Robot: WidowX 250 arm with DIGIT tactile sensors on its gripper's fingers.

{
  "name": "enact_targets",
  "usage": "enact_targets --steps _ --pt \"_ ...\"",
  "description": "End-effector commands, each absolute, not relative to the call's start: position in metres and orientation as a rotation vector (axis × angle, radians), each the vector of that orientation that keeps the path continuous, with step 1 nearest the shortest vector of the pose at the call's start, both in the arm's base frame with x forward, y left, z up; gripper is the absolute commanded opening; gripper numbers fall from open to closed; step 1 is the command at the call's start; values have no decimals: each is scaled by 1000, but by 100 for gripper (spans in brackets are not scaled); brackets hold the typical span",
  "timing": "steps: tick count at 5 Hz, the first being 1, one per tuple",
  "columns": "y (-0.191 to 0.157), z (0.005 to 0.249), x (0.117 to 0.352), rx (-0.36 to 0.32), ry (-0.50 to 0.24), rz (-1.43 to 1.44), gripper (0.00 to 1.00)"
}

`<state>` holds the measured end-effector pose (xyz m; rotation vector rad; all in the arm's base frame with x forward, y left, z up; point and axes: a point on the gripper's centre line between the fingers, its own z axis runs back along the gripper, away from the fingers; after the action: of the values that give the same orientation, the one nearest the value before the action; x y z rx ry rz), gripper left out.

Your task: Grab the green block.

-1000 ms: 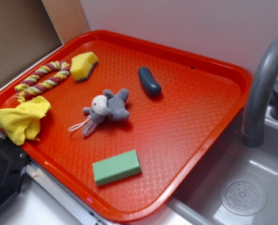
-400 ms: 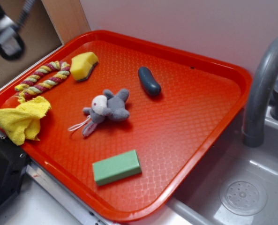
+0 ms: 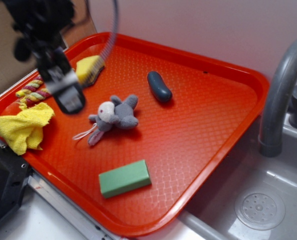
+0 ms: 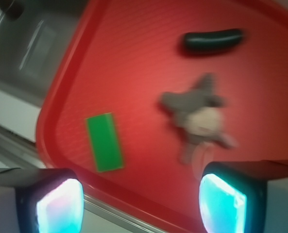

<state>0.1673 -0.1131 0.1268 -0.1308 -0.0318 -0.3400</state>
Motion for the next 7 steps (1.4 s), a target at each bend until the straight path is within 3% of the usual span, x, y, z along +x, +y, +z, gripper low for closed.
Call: enact_targets --steps 1,3,6,7 --pt "-147 87 159 -104 58 -450 100" --pt "-146 50 155 -41 151 -461 100" --pt "-149 19 154 -75 243 -569 100" --pt "-146 14 154 -51 231 -514 0"
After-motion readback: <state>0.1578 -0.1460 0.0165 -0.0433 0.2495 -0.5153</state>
